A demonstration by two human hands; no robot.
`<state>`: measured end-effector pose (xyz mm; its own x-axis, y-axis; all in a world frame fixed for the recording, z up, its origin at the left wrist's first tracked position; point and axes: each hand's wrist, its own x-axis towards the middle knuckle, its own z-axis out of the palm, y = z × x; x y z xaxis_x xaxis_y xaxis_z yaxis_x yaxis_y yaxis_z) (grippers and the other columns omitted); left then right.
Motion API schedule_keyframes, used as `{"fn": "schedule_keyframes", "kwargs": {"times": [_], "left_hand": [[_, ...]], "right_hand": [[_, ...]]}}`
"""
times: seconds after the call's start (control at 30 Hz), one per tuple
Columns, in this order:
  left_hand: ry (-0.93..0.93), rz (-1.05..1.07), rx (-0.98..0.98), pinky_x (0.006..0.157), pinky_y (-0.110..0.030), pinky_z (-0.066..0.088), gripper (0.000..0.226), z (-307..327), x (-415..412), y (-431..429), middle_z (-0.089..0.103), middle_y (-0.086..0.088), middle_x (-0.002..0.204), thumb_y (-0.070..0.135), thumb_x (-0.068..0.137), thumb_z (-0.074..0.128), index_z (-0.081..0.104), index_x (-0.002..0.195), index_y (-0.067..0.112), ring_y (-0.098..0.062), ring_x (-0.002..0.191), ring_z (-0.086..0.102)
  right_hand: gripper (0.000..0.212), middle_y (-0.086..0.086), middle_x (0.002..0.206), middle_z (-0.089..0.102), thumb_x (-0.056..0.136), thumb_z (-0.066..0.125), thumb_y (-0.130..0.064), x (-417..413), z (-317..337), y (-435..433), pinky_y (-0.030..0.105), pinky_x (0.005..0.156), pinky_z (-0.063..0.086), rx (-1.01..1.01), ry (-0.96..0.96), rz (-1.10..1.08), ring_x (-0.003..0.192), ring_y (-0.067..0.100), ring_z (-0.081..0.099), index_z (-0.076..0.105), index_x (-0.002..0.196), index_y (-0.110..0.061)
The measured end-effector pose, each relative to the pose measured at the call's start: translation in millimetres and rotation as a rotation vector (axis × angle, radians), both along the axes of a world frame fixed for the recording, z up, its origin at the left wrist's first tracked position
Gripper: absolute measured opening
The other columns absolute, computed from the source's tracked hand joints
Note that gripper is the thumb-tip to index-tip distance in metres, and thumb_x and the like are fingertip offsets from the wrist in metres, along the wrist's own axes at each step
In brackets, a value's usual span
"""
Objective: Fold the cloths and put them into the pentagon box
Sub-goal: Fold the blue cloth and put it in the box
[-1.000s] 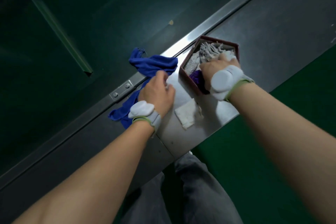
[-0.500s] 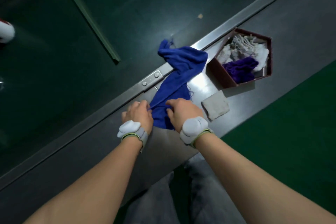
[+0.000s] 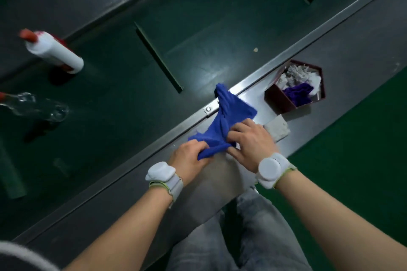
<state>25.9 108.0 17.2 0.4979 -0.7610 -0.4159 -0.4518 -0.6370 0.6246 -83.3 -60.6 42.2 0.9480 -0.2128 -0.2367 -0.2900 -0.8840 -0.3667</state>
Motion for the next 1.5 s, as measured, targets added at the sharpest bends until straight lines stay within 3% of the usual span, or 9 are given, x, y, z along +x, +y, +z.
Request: {"fn": "schedule_keyframes", "kwargs": {"times": [0.2,0.3,0.5,0.67,0.8,0.9,1.1,1.3,1.5], "left_hand": [[0.042,0.012,-0.12,0.066,-0.036,0.049,0.017,64.7,12.8,11.1,0.069,-0.001,0.078,0.027,0.069,0.062,0.06,0.086,0.027,-0.029,0.078,0.062],[0.013,-0.056,-0.18,0.065,-0.038,0.05,0.031,98.3,18.1,0.2,0.067,-0.001,0.079,0.024,0.065,0.058,0.046,0.092,0.032,-0.029,0.076,0.061],[0.14,0.137,-0.2,0.063,-0.031,0.045,0.017,122.8,39.2,20.5,0.064,0.005,0.069,0.029,0.078,0.069,0.058,0.092,0.025,-0.018,0.067,0.06],[0.188,0.086,-0.208,0.059,-0.034,0.043,0.017,132.0,42.0,40.6,0.061,-0.003,0.062,0.026,0.087,0.061,0.062,0.076,0.013,-0.018,0.058,0.055],[0.137,0.148,-0.309,0.057,-0.023,0.041,0.008,143.5,53.6,43.4,0.063,0.0,0.066,0.022,0.086,0.063,0.068,0.08,0.018,-0.007,0.058,0.053],[0.054,0.175,-0.346,0.07,-0.03,0.044,0.011,152.8,76.5,42.2,0.066,-0.007,0.082,0.018,0.087,0.063,0.072,0.089,0.012,-0.018,0.075,0.06],[-0.017,0.201,-0.517,0.076,-0.027,0.048,0.016,206.9,120.5,-0.8,0.073,-0.005,0.087,0.015,0.089,0.06,0.072,0.097,0.018,-0.009,0.078,0.061],[0.058,0.164,-0.87,0.072,-0.012,0.047,0.02,274.7,136.8,-37.0,0.068,0.022,0.074,0.01,0.087,0.056,0.069,0.093,0.024,0.008,0.071,0.058],[0.234,0.089,-0.798,0.066,-0.012,0.048,0.021,267.0,120.7,-24.7,0.073,0.011,0.073,0.012,0.079,0.06,0.075,0.081,0.027,-0.001,0.068,0.064]], "right_hand": [[0.03,-0.007,0.112,0.062,0.07,0.065,-0.036,-7.1,48.9,25.4,0.038,0.088,0.044,0.16,0.121,-0.169,0.108,0.022,0.049,0.061,0.099,-0.028],[0.041,0.0,0.088,0.067,0.069,0.066,-0.015,14.4,72.4,43.8,0.035,0.074,0.049,0.521,0.02,-0.269,0.08,0.02,0.059,0.057,0.107,-0.026],[0.022,-0.003,0.063,0.055,0.073,0.052,-0.001,35.5,108.4,37.9,0.029,0.06,0.037,0.468,-0.193,-0.519,0.065,0.018,0.05,0.057,0.072,-0.022],[0.006,0.005,0.066,0.047,0.062,0.049,-0.012,43.8,133.1,33.6,0.034,0.063,0.036,0.983,-0.238,-0.762,0.063,0.016,0.046,0.047,0.068,-0.013],[0.016,0.008,0.066,0.049,0.081,0.067,-0.007,45.2,144.0,19.8,0.03,0.062,0.039,0.769,-0.314,-0.658,0.064,0.013,0.047,0.053,0.074,-0.003],[0.02,0.01,0.068,0.059,0.082,0.071,-0.009,50.4,160.1,5.5,0.025,0.055,0.046,0.732,-0.445,-0.711,0.059,0.011,0.055,0.056,0.082,0.003],[0.007,-0.006,0.076,0.068,0.087,0.066,-0.018,72.5,216.1,-30.0,0.019,0.065,0.051,0.574,-0.618,-0.67,0.063,-0.002,0.06,0.07,0.092,-0.018],[0.01,-0.02,0.069,0.07,0.089,0.062,-0.011,78.3,275.8,-59.4,0.011,0.065,0.045,0.656,-0.878,-0.531,0.066,-0.004,0.058,0.07,0.091,-0.016],[0.008,-0.005,0.06,0.067,0.085,0.064,-0.019,38.9,267.7,-65.9,0.017,0.045,0.043,0.76,-0.595,-0.484,0.05,0.008,0.053,0.072,0.085,-0.02]]}}
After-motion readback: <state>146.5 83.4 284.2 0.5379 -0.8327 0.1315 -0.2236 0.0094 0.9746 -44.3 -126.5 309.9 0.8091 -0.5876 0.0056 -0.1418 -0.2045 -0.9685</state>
